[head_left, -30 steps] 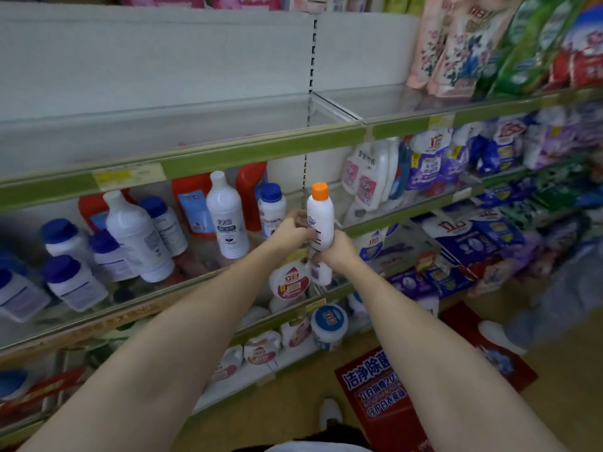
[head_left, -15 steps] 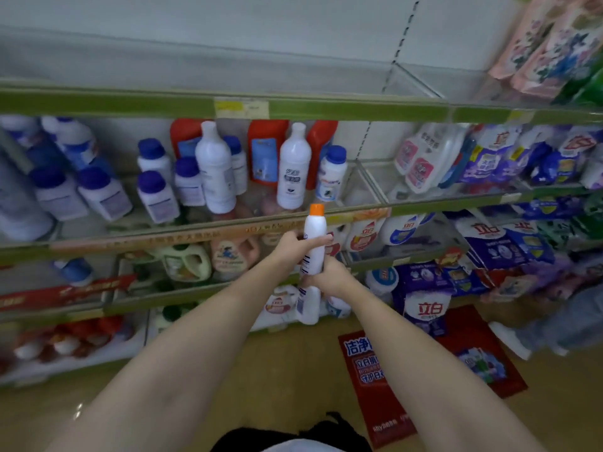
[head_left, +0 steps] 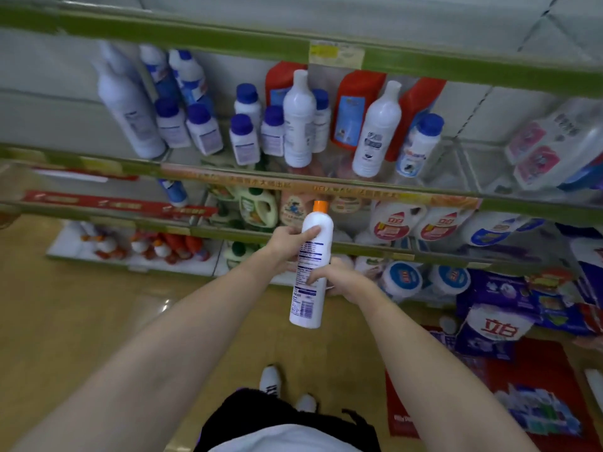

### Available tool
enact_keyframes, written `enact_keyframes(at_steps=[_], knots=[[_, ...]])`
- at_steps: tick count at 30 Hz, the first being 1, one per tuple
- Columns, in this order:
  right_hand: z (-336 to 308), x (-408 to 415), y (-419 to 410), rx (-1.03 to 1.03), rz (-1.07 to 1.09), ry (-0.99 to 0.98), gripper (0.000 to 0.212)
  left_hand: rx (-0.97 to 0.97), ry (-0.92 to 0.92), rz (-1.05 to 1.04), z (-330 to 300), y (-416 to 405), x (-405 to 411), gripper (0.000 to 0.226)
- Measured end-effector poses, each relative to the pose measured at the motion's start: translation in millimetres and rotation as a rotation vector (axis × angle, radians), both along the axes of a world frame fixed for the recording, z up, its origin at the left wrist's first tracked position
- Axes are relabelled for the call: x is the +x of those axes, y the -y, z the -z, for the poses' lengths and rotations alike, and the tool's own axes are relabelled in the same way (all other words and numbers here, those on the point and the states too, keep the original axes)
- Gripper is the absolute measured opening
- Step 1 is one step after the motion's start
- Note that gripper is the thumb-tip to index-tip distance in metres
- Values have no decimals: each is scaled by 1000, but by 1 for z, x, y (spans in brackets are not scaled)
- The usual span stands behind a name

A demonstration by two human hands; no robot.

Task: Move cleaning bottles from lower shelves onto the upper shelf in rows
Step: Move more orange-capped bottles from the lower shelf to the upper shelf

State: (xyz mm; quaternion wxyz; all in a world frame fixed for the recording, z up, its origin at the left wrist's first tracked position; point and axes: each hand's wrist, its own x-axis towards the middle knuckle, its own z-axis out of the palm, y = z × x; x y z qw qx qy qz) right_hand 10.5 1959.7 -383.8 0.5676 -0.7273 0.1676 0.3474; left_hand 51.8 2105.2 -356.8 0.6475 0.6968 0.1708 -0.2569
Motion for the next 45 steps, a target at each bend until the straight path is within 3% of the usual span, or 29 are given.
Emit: enact_keyframes(at_steps=[6,10,13,24,34,41,45], knots=[[17,-14,-38,166,-85,-27,50,131,14,-169,-2,-43,-34,53],[15,-22,-57,211,-133,-38,45,146,-9,-300,-2,-66,-50,59],[9,-23,-75,222,-213,-35,39,109,-29,-383,-4,-86,-56,47],[4,-51,-163,242,-208,-63,44,19,-89,-431,1,-169,-70,60],[-7,-84,-256,192,-113,-49,37,-101,-120,-396,-7,-256,-88,47],[-9,-95,-323,122,-126,-16,44,-229,-128,-463,-1,-322,-101,62],[-7,-102,-353,125,-113,-22,42,-242,-122,-470,-7,-350,-113,55]])
